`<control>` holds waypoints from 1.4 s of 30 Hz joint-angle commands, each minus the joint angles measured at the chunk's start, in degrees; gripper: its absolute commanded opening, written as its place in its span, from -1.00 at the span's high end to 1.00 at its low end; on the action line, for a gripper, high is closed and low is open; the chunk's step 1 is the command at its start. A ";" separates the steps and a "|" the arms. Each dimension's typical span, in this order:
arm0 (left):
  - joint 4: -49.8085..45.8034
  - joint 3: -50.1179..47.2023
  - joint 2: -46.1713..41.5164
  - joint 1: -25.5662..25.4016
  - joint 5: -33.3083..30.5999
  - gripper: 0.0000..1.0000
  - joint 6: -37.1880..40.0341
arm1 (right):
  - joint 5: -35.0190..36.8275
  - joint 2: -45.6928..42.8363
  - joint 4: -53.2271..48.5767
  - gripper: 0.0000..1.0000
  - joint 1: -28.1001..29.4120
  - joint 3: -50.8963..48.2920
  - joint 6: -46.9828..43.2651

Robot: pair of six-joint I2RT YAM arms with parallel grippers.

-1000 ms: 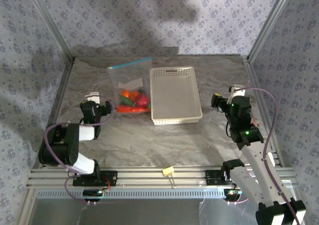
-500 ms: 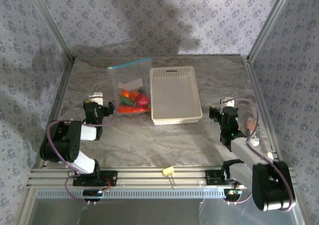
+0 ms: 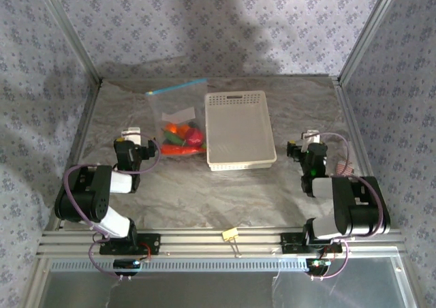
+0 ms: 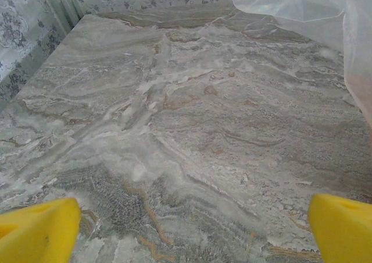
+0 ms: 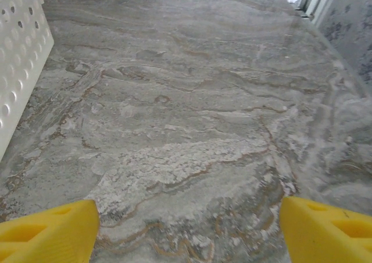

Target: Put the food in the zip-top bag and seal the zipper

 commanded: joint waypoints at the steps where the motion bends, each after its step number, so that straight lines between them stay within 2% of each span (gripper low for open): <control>1: 2.87 -0.23 -0.36 -0.33 0.31 -1.00 0.92 | -1.85 3.55 2.20 -0.65 -0.32 3.07 -0.79; 4: 2.20 0.17 -0.24 -0.24 0.59 -0.99 0.86 | -1.38 4.66 -1.16 -0.64 -0.41 5.20 -0.58; 6: 0.45 1.37 -0.18 0.11 0.68 -1.00 0.55 | -1.39 4.88 -3.58 -1.00 -1.98 6.48 1.66; 9: -5.48 4.52 0.10 2.29 4.35 -0.99 -0.90 | -1.60 5.04 -3.05 -1.00 -2.26 6.36 1.69; 13: -7.32 5.48 0.15 3.50 6.14 -1.00 -1.72 | -1.75 5.15 -3.28 -1.00 -2.36 6.55 1.85; 42: -6.73 5.14 0.17 3.30 5.72 -0.99 -1.65 | -1.28 5.14 -3.01 -0.99 -2.10 6.45 1.60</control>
